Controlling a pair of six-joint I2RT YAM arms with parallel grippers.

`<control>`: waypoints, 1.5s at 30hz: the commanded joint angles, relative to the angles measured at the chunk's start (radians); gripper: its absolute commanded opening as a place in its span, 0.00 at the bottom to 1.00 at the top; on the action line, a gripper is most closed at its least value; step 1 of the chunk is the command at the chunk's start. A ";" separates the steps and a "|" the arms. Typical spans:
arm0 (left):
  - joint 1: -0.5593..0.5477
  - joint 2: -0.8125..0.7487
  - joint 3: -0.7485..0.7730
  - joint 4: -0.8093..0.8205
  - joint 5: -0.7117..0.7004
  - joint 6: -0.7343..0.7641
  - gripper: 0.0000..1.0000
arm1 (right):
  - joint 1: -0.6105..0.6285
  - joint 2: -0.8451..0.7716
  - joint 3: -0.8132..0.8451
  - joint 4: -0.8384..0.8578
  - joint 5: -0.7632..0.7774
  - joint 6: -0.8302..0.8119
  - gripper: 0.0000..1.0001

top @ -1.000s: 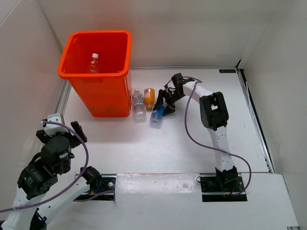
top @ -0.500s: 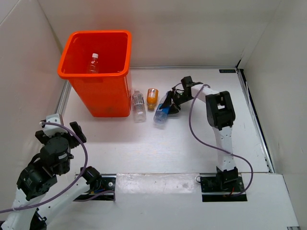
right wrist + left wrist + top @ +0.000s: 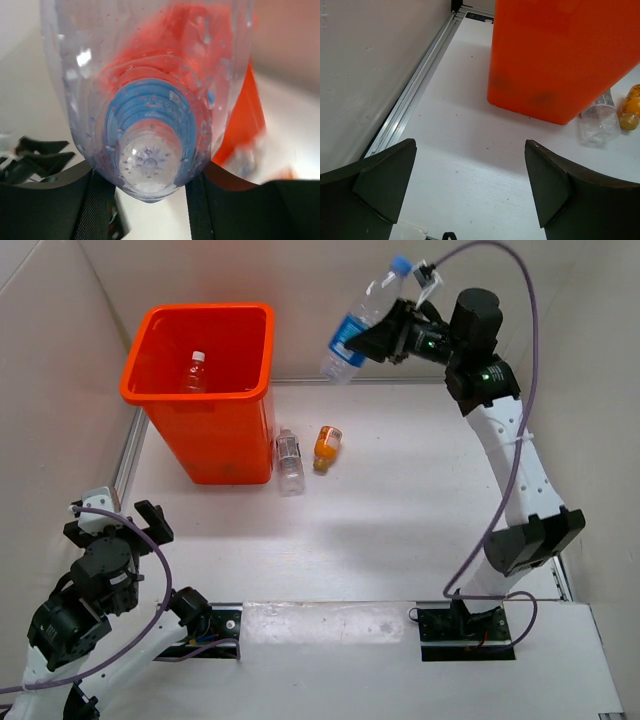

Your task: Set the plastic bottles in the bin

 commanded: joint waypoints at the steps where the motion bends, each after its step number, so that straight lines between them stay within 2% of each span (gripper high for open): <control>1: -0.003 0.006 -0.010 0.010 -0.015 -0.002 1.00 | 0.132 0.019 0.154 0.037 0.117 -0.161 0.05; 2: -0.004 0.006 -0.010 0.013 -0.014 -0.002 1.00 | 0.151 0.032 0.189 0.028 0.139 -0.212 0.07; 3: -0.003 0.005 -0.010 0.010 -0.012 -0.003 1.00 | 0.174 0.074 0.310 -0.012 0.160 -0.235 0.07; 6: -0.003 -0.003 -0.012 0.015 -0.014 -0.005 1.00 | 0.280 0.154 0.450 -0.038 0.266 -0.396 0.15; 8: -0.004 -0.001 -0.015 0.018 -0.020 -0.004 1.00 | 0.379 0.220 0.554 -0.061 0.394 -0.557 0.16; 9: -0.003 0.000 -0.013 0.021 -0.024 -0.003 1.00 | 0.427 0.264 0.605 -0.070 0.418 -0.591 0.20; 10: -0.003 0.005 -0.013 0.018 -0.029 0.000 1.00 | 0.474 0.307 0.650 -0.072 0.444 -0.723 0.23; 11: -0.003 0.005 -0.013 0.018 -0.027 -0.002 1.00 | 0.514 0.350 0.677 -0.061 0.516 -0.756 0.31; 14: -0.003 0.009 -0.012 0.009 -0.032 -0.005 1.00 | 0.564 0.430 0.733 -0.028 0.558 -0.847 0.52; 17: -0.003 0.006 -0.010 0.009 -0.037 -0.007 1.00 | 0.573 0.513 0.803 0.003 0.570 -0.853 0.62; 18: -0.001 0.003 -0.012 0.009 -0.035 -0.008 1.00 | 0.576 0.542 0.822 0.006 0.572 -0.859 0.81; 19: -0.001 0.003 -0.010 0.012 -0.037 -0.008 1.00 | 0.579 0.546 0.823 0.005 0.575 -0.869 0.90; 22: -0.001 0.000 -0.013 0.010 -0.037 -0.008 1.00 | 0.579 0.555 0.826 0.006 0.591 -0.886 0.90; 27: -0.001 0.006 -0.015 0.012 -0.040 -0.008 1.00 | 0.547 0.497 0.886 -0.009 0.711 -0.814 0.90; 30: 0.002 0.009 -0.010 0.006 -0.038 -0.010 1.00 | 0.523 0.423 0.886 0.014 0.884 -0.810 0.90; 32: 0.005 0.005 -0.009 0.004 -0.037 -0.020 1.00 | 0.460 0.345 0.822 0.020 1.004 -0.788 0.90; 33: 0.005 0.005 -0.010 0.001 -0.037 -0.023 1.00 | 0.431 0.304 0.769 -0.009 0.998 -0.736 0.90; 34: 0.005 0.003 -0.007 -0.003 -0.037 -0.025 1.00 | 0.321 0.279 0.733 -0.053 0.937 -0.656 0.90; 35: 0.005 -0.009 -0.009 -0.005 -0.032 -0.028 1.00 | 0.274 0.236 0.598 -0.076 0.811 -0.540 0.90; 36: 0.005 -0.012 -0.009 -0.006 -0.026 -0.031 1.00 | 0.225 0.198 0.542 -0.098 0.730 -0.483 0.90; 37: 0.006 -0.013 -0.010 -0.002 -0.027 -0.033 1.00 | 0.097 0.182 0.485 -0.095 0.573 -0.367 0.90; 38: 0.006 -0.024 -0.012 -0.002 -0.021 -0.033 1.00 | 0.063 0.164 0.336 -0.092 0.447 -0.293 0.90; 41: 0.005 -0.027 -0.020 0.009 -0.017 -0.023 1.00 | -0.008 0.191 0.189 -0.141 0.321 -0.231 0.90; 45: 0.006 -0.012 -0.018 0.012 -0.018 -0.017 1.00 | -0.048 0.283 0.116 -0.170 0.143 -0.155 0.90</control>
